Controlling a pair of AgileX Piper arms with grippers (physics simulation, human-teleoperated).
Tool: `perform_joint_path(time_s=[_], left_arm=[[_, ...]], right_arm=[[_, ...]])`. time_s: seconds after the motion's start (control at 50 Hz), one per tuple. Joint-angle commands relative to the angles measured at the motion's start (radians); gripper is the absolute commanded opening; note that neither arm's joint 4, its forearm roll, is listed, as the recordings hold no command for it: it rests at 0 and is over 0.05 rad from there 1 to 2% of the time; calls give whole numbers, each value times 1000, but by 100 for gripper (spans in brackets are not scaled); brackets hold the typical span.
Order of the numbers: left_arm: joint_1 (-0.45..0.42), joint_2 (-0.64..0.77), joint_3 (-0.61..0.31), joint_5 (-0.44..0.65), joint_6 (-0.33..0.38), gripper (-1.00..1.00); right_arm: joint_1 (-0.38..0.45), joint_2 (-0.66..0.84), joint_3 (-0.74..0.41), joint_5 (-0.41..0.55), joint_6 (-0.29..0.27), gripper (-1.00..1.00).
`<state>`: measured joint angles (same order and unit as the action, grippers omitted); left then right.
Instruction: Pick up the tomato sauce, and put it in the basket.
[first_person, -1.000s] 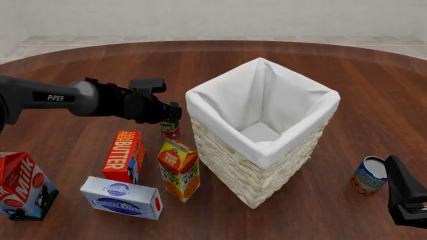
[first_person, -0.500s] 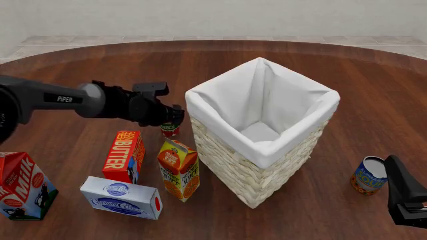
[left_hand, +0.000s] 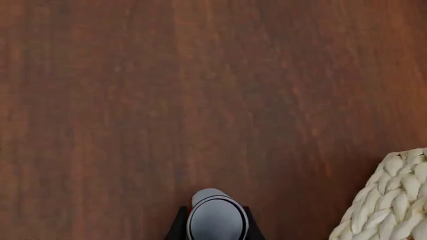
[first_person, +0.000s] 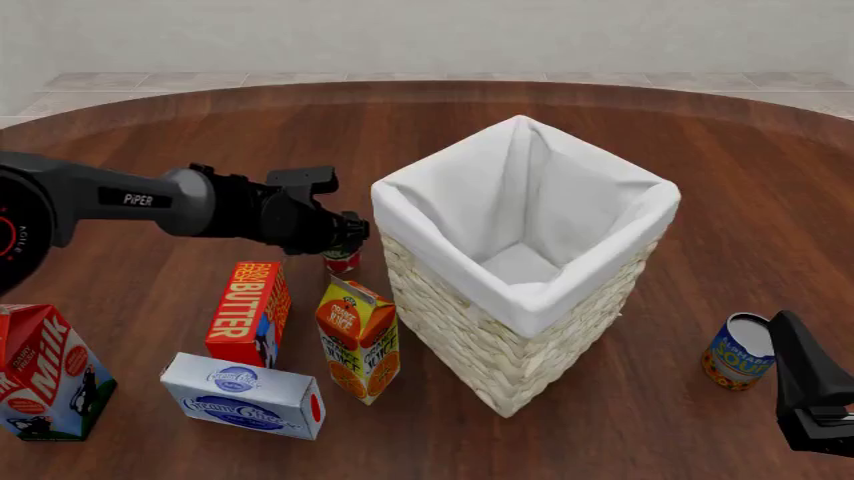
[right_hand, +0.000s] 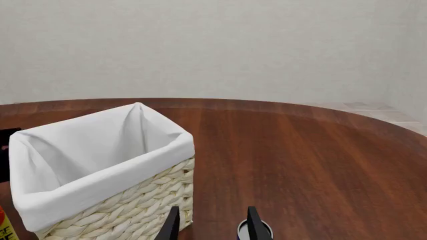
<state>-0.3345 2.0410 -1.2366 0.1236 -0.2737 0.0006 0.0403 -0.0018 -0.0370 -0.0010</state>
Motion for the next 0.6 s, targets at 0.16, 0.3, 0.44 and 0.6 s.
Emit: perform_joint_path(time_s=[0.16, 0.3, 0.44, 0.6], left_arm=[[22, -23, 14, 6, 31, -100], [18, -75, 26, 25, 36, -100], [9, -156, 49, 50, 50, -100], [3, -214, 60, 72, 57, -100]], right_arm=[[0, -4, 0, 4, 1, 100], [0, -4, 0, 4, 1, 100], [0, -4, 0, 4, 1, 100], [0, -4, 0, 4, 0, 100]])
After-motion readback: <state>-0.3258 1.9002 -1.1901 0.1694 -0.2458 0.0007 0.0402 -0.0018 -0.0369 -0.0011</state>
